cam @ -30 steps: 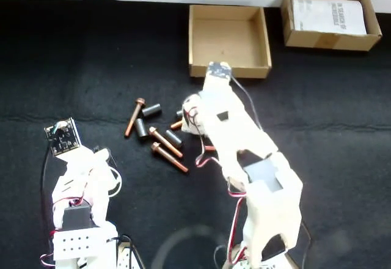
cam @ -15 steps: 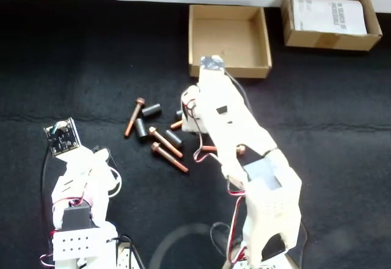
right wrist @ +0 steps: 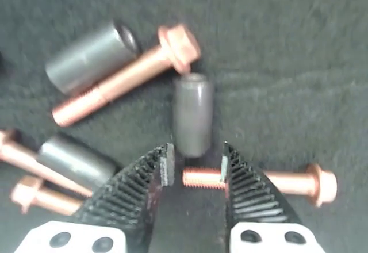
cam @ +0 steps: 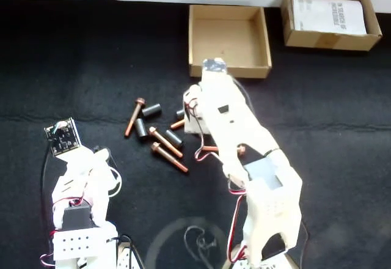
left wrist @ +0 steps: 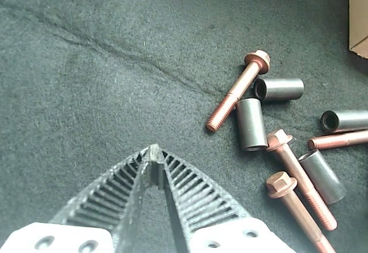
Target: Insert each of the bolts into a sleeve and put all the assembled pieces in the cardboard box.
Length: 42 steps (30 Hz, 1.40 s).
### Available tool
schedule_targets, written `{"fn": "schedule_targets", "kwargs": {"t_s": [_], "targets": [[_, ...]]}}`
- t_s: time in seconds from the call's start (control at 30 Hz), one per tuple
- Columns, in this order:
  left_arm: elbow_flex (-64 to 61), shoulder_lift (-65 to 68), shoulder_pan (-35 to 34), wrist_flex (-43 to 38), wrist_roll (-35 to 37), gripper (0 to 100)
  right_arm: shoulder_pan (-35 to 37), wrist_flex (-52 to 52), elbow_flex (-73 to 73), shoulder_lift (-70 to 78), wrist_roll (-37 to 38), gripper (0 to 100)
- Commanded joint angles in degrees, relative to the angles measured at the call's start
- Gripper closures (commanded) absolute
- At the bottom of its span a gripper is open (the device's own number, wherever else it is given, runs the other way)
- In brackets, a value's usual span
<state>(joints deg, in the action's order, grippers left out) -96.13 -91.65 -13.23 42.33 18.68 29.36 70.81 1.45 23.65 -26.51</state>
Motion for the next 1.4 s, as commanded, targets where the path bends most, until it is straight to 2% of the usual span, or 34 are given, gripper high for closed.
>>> {"fn": "schedule_targets", "kwargs": {"t_s": [0.0,0.13,0.23,0.53,0.63,0.67,0.83,1.07,1.17,1.37], "targets": [[-1.5,-0.1,-0.5,-0.7,0.2,99,-1.0,-3.7,2.7,-0.2,0.7,86.5],[-1.5,-0.1,-0.5,-0.7,0.2,99,-1.0,-6.7,2.6,-0.1,0.7,86.5],[-1.5,-0.1,-0.5,-0.6,0.2,99,-1.0,-8.6,2.6,1.3,4.0,86.5],[-1.5,-0.1,-0.5,-0.6,0.2,99,-1.0,-6.8,2.8,10.1,5.1,87.2],[-1.5,-0.1,-0.4,-0.6,0.2,99,-0.8,-5.0,4.2,10.4,5.4,97.0],[-1.5,-0.1,-0.4,-0.6,0.2,99,-0.9,-4.1,4.8,10.5,5.3,99.8],[-1.5,-0.1,-0.4,-0.6,0.2,99,-1.0,6.2,11.2,10.0,5.2,99.2],[-1.5,-0.1,-0.5,-0.9,0.3,99,-4.6,29.8,37.6,10.0,5.1,99.2],[-1.5,-0.1,-0.5,-1.0,0.4,99,-8.6,30.3,45.2,7.4,5.1,99.2],[-1.5,-0.1,-0.5,-1.0,0.4,99,-12.1,30.2,46.5,-8.1,5.2,99.2]]}}
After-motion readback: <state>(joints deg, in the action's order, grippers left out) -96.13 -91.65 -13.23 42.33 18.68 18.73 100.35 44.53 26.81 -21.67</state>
